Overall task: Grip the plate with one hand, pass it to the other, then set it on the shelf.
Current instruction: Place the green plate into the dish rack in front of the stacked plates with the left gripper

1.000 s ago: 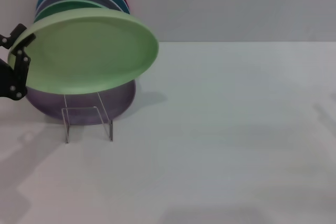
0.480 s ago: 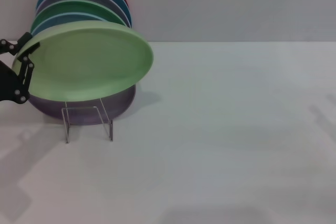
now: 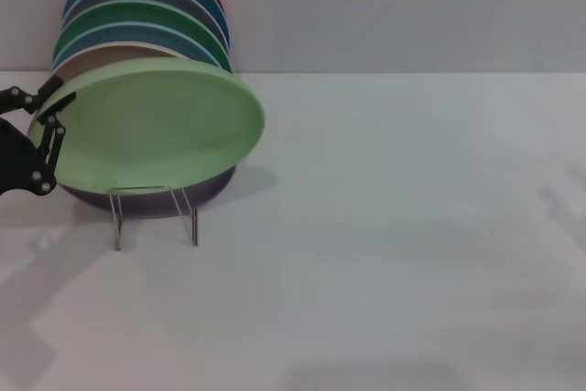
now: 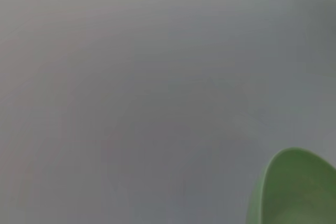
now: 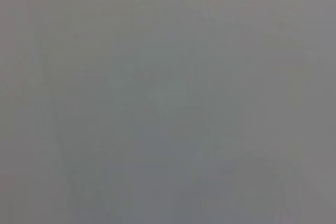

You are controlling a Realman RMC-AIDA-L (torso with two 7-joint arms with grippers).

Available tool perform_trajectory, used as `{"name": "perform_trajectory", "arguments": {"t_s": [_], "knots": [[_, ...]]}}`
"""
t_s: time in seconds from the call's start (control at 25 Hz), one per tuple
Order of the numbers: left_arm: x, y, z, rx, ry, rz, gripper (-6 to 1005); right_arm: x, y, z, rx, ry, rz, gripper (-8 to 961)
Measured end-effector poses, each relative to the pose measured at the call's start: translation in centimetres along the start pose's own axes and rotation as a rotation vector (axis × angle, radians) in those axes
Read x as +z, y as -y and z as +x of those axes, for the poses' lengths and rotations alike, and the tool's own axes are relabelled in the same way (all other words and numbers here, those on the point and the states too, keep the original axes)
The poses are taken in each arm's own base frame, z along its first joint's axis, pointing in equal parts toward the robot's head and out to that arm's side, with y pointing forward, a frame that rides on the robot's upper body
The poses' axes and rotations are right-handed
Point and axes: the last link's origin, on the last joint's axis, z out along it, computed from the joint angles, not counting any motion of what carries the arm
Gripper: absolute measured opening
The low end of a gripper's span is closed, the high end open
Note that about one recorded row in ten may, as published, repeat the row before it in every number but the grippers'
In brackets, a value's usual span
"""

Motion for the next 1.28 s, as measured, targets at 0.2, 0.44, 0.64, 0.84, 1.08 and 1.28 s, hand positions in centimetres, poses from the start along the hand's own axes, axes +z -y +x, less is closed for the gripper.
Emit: {"name": "perform_trajectory", "arguments": {"t_s": [0.2, 0.44, 0.64, 0.84, 1.08, 1.28], "knots": [[0.0, -0.5, -0.4, -0.006, 0.034, -0.006, 182, 0.1, -0.1, 0.1, 0.003, -0.007, -0.011, 704], [0.4, -1.4, -0.9, 0.041, 0.078, 0.024, 192, 0.3, -0.2, 0.2, 0.004, -0.010, -0.017, 705], [1.2, -2.4, -1.3, 0.084, 0.131, 0.094, 200, 0.3, -0.2, 0.2, 0.005, -0.011, -0.019, 705], [1.4, -2.6, -1.5, 0.072, 0.138, 0.069, 208, 0.2, -0.2, 0.2, 0.005, -0.011, -0.018, 705], [1.2, -2.7, -1.6, 0.076, 0.149, 0.064, 243, 0.3, -0.3, 0.2, 0.004, -0.009, -0.021, 705], [0.3, -3.3, -1.4, 0.068, 0.160, 0.068, 330, 0.5, -0.2, 0.1, 0.001, -0.008, -0.026, 705]]}}
